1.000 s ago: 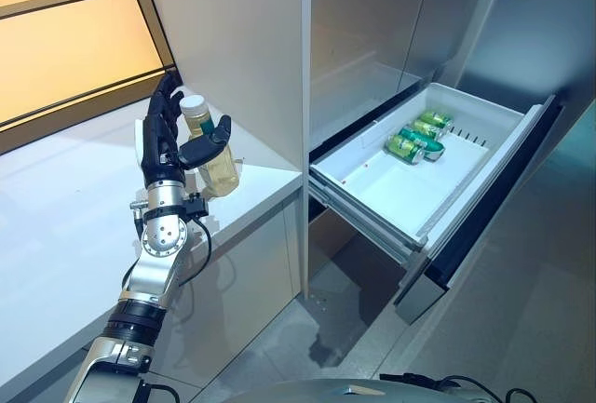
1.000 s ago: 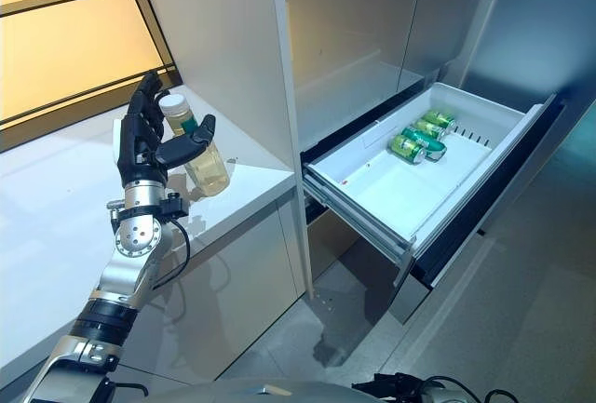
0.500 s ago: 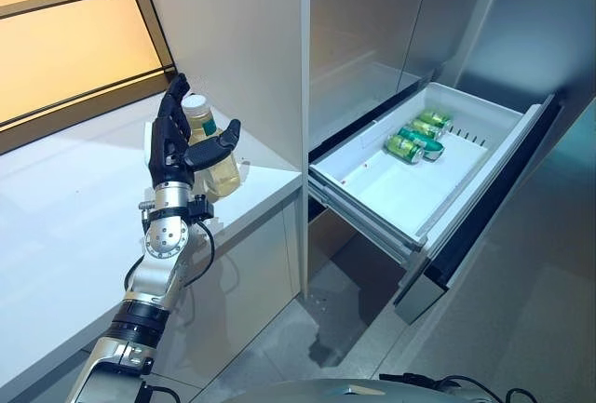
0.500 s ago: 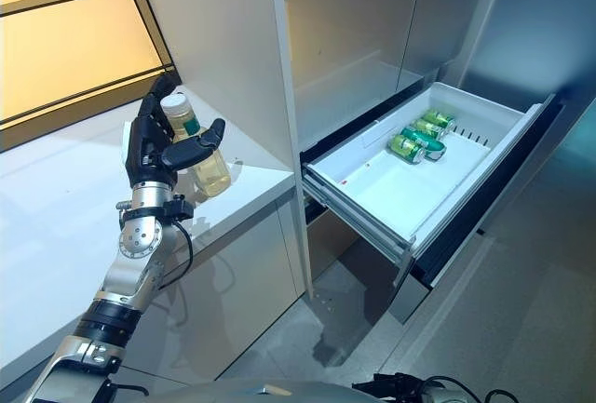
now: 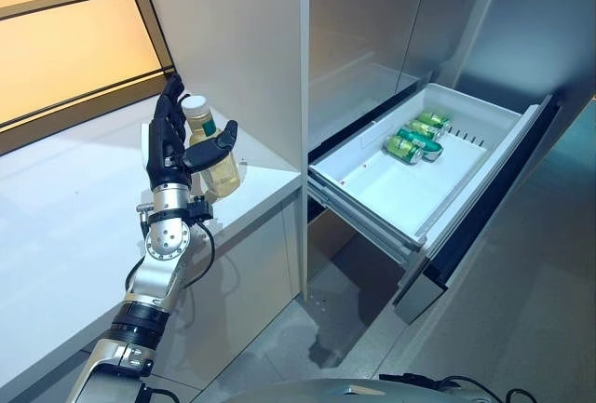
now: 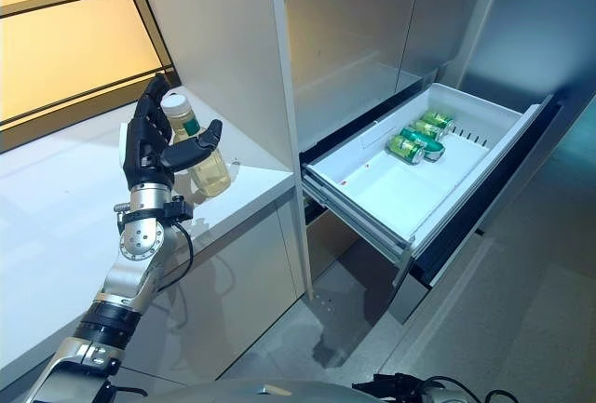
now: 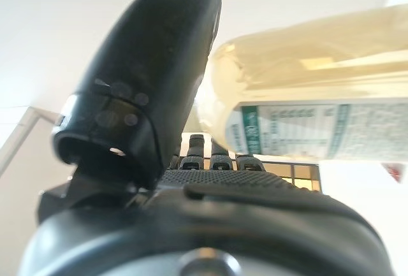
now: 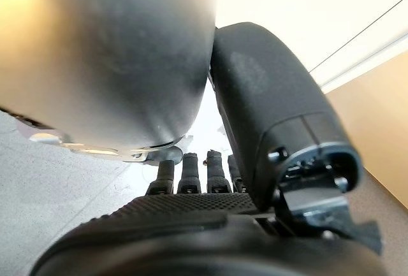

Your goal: Put drinks into fridge and close the fridge

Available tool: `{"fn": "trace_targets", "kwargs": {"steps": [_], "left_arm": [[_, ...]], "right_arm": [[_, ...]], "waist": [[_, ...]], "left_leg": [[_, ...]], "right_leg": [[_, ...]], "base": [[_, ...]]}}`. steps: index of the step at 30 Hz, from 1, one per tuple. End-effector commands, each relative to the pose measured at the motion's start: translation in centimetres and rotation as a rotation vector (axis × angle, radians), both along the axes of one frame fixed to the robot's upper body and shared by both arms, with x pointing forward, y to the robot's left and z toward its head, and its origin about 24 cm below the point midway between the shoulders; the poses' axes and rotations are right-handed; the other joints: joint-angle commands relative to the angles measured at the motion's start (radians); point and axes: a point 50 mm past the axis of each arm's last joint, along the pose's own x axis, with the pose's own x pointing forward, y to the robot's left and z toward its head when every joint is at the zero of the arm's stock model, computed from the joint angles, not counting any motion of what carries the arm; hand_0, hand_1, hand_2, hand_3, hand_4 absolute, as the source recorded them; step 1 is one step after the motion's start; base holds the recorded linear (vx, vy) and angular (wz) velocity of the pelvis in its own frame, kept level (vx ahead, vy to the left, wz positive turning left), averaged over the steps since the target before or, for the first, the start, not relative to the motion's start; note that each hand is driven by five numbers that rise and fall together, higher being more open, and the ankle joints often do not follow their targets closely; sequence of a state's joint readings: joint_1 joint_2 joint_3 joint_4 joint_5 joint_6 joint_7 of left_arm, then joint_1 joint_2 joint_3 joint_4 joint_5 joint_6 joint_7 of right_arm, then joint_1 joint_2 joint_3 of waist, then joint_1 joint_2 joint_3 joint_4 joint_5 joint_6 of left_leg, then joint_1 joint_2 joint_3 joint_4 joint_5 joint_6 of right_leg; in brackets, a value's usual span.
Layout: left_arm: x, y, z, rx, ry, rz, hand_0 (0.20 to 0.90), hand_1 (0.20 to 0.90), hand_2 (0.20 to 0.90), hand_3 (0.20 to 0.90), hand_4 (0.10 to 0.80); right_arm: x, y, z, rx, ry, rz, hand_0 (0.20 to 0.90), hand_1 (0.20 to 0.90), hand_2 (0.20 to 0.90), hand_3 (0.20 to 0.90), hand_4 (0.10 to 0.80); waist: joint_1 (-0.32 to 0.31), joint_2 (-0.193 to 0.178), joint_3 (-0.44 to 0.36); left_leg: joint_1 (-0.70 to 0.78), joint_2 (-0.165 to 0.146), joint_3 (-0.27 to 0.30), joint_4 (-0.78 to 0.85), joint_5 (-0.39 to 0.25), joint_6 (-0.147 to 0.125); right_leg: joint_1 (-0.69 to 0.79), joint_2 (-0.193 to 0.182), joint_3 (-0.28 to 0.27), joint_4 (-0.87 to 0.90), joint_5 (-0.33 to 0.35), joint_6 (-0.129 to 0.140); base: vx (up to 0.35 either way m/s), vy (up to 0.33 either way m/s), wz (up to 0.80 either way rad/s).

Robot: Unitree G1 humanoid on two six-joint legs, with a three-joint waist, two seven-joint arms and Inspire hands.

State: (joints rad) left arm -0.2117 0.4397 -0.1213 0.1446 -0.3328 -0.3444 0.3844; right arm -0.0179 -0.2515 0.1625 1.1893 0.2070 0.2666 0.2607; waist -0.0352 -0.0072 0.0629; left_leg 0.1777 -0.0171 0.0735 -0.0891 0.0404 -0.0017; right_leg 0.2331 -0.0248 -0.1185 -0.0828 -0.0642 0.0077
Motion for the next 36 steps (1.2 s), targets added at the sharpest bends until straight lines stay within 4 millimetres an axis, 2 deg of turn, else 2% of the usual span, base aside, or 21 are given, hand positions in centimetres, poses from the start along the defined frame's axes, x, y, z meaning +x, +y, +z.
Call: {"fn": "trace_targets", "kwargs": {"steps": [1, 13, 25, 26, 27, 29, 30, 32, 36], "left_arm": [[0.9, 0.3, 3.1, 0.079, -0.133, -0.008, 0.9, 0.9, 0.9, 0.9, 0.8], [1.0, 0.4, 1.8, 0.105, -0.053, -0.011, 0.9, 0.9, 0.9, 0.9, 0.8], [1.0, 0.8, 1.6, 0.064, -0.053, 0.008, 0.9, 0.9, 0.9, 0.9, 0.8], [1.0, 0.8, 1.6, 0.044, -0.059, 0.005, 0.853, 0.853, 0.853, 0.845, 0.745], [0.9, 0.7, 1.7, 0.032, -0.069, 0.002, 0.535, 0.535, 0.535, 0.475, 0.375], [0.9, 0.6, 1.8, 0.026, -0.075, 0.0, 0.465, 0.465, 0.465, 0.392, 0.292], [0.9, 0.6, 1.9, 0.004, -0.085, -0.009, 0.3, 0.3, 0.3, 0.2, 0.1], [0.9, 0.4, 2.0, -0.005, -0.095, -0.017, 0.3, 0.3, 0.3, 0.2, 0.1], [0.7, -0.1, 2.9, -0.031, -0.139, -0.062, 0.3, 0.3, 0.3, 0.2, 0.1]], "right_arm": [[-2.0, -1.0, -0.1, -0.027, 0.088, 0.017, 0.9, 0.9, 0.9, 0.9, 0.8], [-2.1, -1.1, -0.1, -0.028, 0.089, 0.015, 0.9, 0.9, 0.9, 0.9, 0.8], [-2.0, -1.2, -0.1, -0.029, 0.09, 0.011, 0.9, 0.9, 0.9, 0.9, 0.8], [-2.0, -1.1, -0.1, -0.029, 0.088, 0.011, 0.9, 0.9, 0.9, 0.9, 0.8], [-1.9, -1.1, -0.1, -0.028, 0.086, 0.011, 0.9, 0.9, 0.9, 0.9, 0.8], [-1.9, -1.1, -0.1, -0.027, 0.082, 0.011, 0.9, 0.9, 0.9, 0.9, 0.8], [-1.6, -1.1, -0.1, -0.02, 0.06, 0.013, 0.9, 0.9, 0.9, 0.9, 0.8], [-1.3, -1.0, 0.0, -0.011, 0.039, 0.004, 0.9, 0.9, 0.9, 0.9, 0.8], [0.9, -0.2, 0.4, 0.045, -0.095, -0.021, 0.9, 0.9, 0.9, 0.9, 0.8]], "waist": [[-0.004, 0.02, -0.016], [-0.003, 0.021, -0.013], [-0.003, 0.019, -0.012], [-0.003, 0.02, -0.012], [-0.002, 0.019, -0.012], [-0.002, 0.019, -0.012], [-0.002, 0.018, -0.011], [-0.002, 0.017, -0.012], [-0.004, 0.016, -0.009]], "left_leg": [[-0.003, -0.028, 0.007, 0.059, -0.14, 0.03], [-0.005, -0.028, 0.007, 0.062, -0.141, 0.031], [-0.005, -0.028, 0.008, 0.063, -0.141, 0.031], [-0.005, -0.028, 0.008, 0.062, -0.141, 0.031], [-0.005, -0.028, 0.008, 0.062, -0.141, 0.031], [-0.005, -0.028, 0.007, 0.063, -0.141, 0.031], [-0.007, -0.028, 0.007, 0.065, -0.141, 0.03], [-0.005, -0.028, 0.006, 0.064, -0.141, 0.03], [-0.004, -0.027, 0.002, 0.064, -0.141, 0.029]], "right_leg": [[-0.096, 0.04, 0.02, 0.12, -0.049, 0.04], [-0.098, 0.04, 0.021, 0.122, -0.05, 0.04], [-0.098, 0.039, 0.021, 0.121, -0.049, 0.04], [-0.098, 0.039, 0.021, 0.121, -0.049, 0.04], [-0.098, 0.04, 0.022, 0.121, -0.049, 0.04], [-0.098, 0.04, 0.022, 0.121, -0.049, 0.04], [-0.097, 0.039, 0.022, 0.12, -0.048, 0.04], [-0.097, 0.039, 0.021, 0.121, -0.049, 0.04], [-0.097, 0.038, 0.02, 0.123, -0.048, 0.04]], "base": [[0.0, 0.0, 0.0], [0.0, 0.0, 0.0], [0.0, 0.0, 0.0], [0.0, 0.0, 0.0], [0.0, 0.0, 0.0], [0.0, 0.0, 0.0], [0.0, 0.0, 0.0], [0.0, 0.0, 0.0], [0.0, 0.0, 0.0]]}}
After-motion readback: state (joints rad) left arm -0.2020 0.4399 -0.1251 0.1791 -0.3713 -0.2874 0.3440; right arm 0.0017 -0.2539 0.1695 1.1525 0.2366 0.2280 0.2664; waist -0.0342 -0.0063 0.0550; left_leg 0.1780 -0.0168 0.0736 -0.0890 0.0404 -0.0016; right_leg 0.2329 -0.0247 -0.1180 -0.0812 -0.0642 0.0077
